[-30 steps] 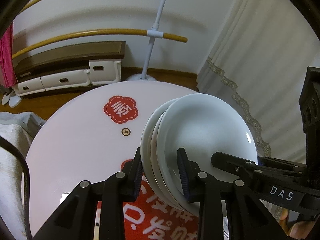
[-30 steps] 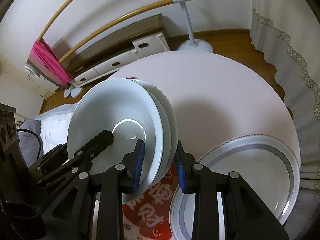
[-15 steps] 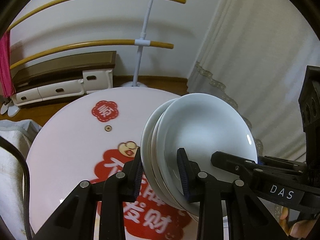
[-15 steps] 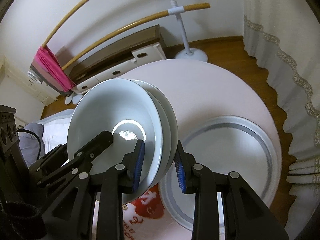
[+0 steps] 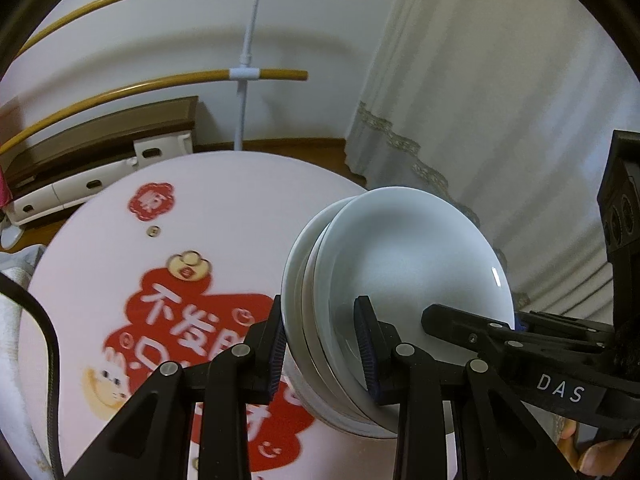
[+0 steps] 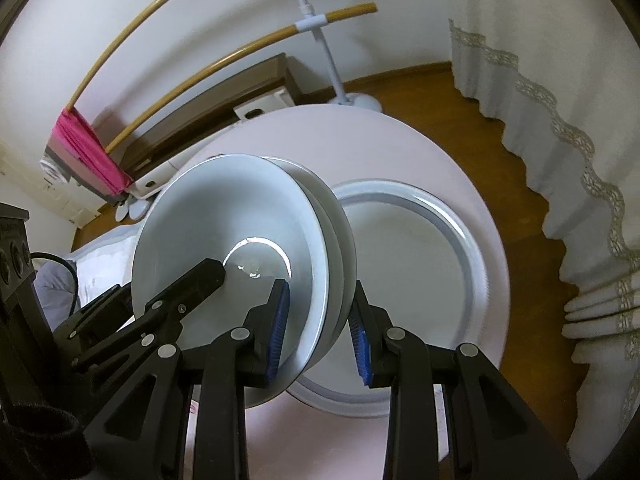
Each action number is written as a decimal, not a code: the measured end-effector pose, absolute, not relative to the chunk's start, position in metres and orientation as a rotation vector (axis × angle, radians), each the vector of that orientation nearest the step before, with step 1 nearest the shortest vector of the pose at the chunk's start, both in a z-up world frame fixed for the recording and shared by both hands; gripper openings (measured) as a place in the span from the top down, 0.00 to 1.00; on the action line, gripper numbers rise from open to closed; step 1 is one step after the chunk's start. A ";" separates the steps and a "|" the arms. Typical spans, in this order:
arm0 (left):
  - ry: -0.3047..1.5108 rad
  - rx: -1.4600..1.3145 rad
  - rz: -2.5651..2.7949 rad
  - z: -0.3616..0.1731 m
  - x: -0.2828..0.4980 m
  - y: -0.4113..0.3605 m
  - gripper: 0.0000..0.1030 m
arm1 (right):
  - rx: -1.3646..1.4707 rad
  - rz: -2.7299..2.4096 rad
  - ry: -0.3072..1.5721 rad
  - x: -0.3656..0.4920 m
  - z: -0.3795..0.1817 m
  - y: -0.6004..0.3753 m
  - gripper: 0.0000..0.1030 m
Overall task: Organize plates and bowls
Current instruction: 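Carry the bowl stack over the grey-rimmed plate stack and lower it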
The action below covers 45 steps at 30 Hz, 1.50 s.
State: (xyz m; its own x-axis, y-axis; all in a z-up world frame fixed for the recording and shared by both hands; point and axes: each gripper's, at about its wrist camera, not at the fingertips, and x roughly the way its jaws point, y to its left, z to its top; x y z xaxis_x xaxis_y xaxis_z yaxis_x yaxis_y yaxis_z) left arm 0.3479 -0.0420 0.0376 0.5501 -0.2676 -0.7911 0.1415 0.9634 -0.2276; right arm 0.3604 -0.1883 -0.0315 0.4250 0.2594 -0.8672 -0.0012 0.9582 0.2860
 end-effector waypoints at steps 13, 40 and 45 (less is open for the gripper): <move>1.010 -0.134 -0.277 0.021 0.346 -0.084 0.72 | 0.275 0.112 1.167 0.350 -0.050 -0.220 0.71; 1.056 -0.178 -0.284 -0.001 0.363 -0.085 0.72 | 0.279 0.078 1.206 0.356 -0.060 -0.219 0.71; 1.063 -0.188 -0.278 -0.001 0.369 -0.083 0.71 | 0.287 0.078 1.215 0.361 -0.060 -0.218 0.70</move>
